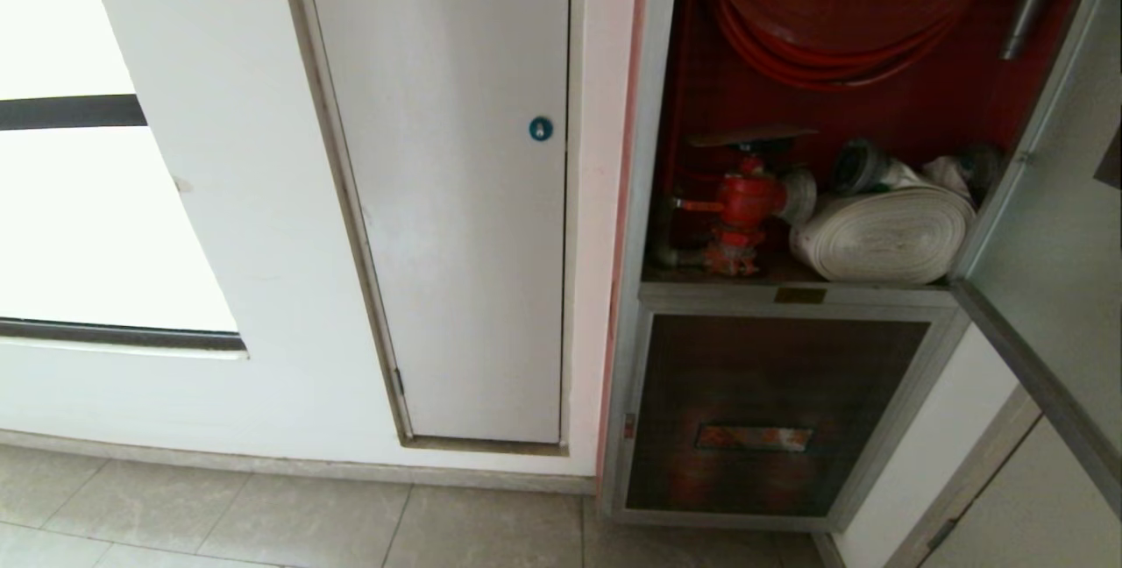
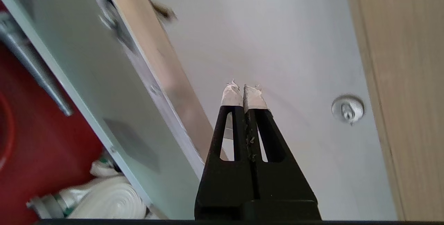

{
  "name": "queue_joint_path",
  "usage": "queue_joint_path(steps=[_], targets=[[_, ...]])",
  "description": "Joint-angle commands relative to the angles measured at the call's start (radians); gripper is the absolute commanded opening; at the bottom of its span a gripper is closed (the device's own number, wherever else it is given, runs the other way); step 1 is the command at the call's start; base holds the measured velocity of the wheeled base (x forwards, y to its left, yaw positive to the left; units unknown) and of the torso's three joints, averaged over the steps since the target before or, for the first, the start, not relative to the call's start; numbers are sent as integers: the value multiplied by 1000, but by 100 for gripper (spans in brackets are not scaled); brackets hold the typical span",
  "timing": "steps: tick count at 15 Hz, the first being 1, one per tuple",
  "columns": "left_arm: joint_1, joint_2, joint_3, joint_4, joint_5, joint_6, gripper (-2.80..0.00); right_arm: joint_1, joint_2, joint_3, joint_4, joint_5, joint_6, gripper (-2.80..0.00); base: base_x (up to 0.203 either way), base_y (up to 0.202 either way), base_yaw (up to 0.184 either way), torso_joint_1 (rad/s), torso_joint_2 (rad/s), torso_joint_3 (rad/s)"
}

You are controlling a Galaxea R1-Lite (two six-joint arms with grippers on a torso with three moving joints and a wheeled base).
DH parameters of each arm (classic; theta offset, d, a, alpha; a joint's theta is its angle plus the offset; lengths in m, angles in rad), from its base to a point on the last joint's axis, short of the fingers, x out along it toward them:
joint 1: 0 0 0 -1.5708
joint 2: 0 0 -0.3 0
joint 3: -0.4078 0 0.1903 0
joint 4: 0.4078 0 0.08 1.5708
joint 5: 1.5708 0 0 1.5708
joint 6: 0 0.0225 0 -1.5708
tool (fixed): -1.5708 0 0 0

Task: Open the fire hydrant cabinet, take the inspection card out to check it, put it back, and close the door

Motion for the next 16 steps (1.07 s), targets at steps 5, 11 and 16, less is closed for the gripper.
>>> queue_joint_path(steps=[5,11,16], targets=[[0,1,0,0,0,0,-280,-181,39,41,-5,175,77,-280,0,0,0,0,0,0],[0,0,0,0,0,0,-280,-198,96,77,-98,225,89,-280,0,0,0,0,0,0],[0,1,0,0,0,0,-280,-188,81,95,-96,280,89,-280,0,0,0,0,0,0]])
